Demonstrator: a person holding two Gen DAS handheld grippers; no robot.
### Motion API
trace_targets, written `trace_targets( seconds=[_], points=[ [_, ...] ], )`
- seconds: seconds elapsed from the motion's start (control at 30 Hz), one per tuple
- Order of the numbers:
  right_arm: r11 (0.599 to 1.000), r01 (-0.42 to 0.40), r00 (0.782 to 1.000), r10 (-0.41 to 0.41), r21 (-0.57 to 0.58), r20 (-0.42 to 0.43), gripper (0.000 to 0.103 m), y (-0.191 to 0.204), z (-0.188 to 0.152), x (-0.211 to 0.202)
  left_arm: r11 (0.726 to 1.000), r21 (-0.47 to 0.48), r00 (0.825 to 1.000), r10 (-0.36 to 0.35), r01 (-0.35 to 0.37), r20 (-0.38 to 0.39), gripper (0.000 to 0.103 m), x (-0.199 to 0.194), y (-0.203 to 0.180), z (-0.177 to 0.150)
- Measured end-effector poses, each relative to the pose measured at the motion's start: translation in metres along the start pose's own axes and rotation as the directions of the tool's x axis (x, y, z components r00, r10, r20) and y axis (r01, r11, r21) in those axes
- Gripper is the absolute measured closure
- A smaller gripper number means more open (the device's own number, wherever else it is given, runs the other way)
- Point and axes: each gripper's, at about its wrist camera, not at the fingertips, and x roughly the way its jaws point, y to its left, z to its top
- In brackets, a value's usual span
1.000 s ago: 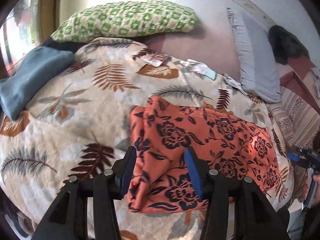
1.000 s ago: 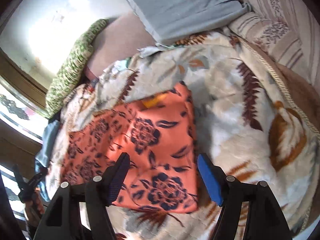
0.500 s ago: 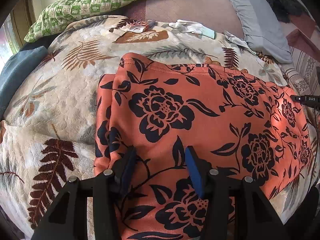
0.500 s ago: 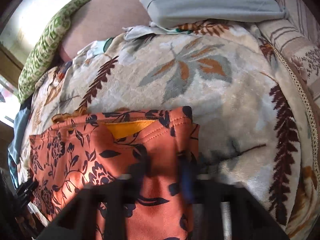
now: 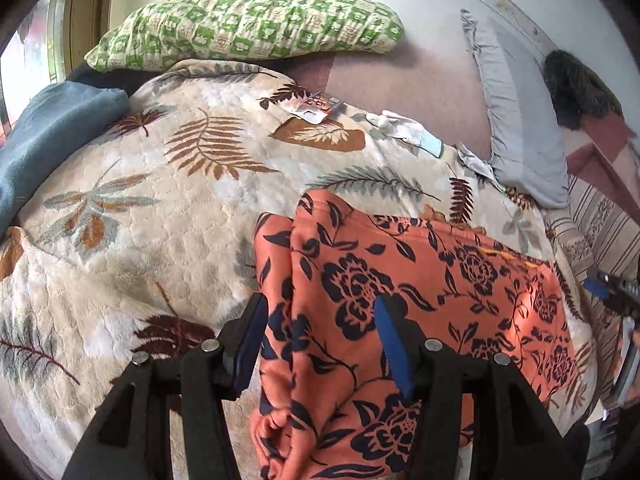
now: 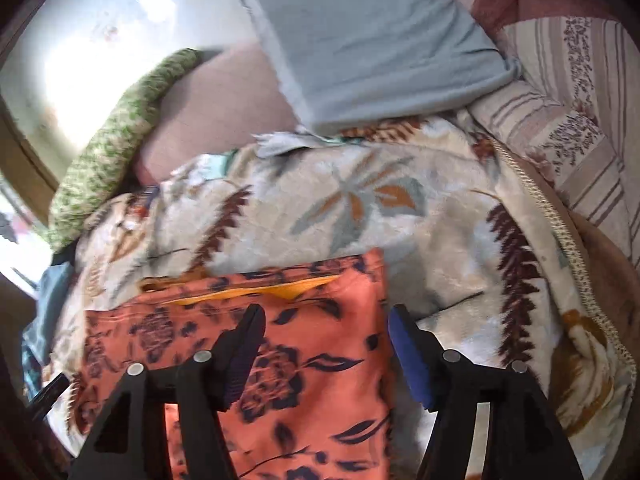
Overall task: Fold small clothes
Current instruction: 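Release the folded dress with both grippers and flatten the edges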
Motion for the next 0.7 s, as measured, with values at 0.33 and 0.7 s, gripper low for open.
trace_targets(
  seconds=[0.33,0.7],
  points=[
    [0.978,-0.205,0.966,0.199,-0.021,-0.162,0.034,0.066,-0.095,0.006,1.0,0.003,0.985,0.002,-0.002,-0.175,0.06,0.06,-0.011,0.033],
    [0.98,-0.195,0.963,0.198,0.033,-0.183,0.034,0.051,-0.11,0.007,0.998,0.002,0.965,0.056,-0.057,-0.258,0.098,0.075,-0.004,0.025]
  ],
)
